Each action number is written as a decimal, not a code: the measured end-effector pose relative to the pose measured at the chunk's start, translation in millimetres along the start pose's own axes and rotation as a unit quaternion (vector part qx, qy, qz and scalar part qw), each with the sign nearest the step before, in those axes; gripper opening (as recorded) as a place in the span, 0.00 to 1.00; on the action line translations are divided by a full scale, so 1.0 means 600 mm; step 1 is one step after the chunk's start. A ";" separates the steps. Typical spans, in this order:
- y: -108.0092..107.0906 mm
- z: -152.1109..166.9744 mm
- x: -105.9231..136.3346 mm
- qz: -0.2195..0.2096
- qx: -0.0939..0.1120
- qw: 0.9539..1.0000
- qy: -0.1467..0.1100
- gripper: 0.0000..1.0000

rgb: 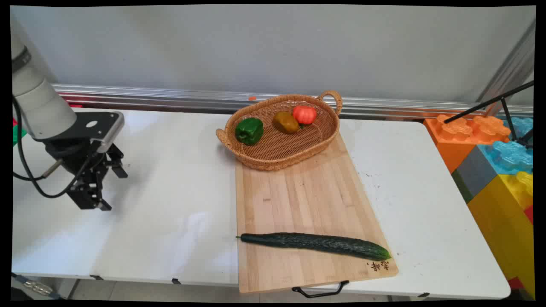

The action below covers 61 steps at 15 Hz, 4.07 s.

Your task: Pick up the cucumber from the cutting board, then place the picked object in the vegetable basket

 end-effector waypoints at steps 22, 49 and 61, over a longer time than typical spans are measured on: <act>0.008 0.011 0.449 0.073 -0.084 0.981 0.157 1.00; 0.010 0.249 0.613 0.120 -0.058 0.962 0.237 0.00; -0.024 0.073 0.605 0.074 -0.053 0.960 0.265 0.00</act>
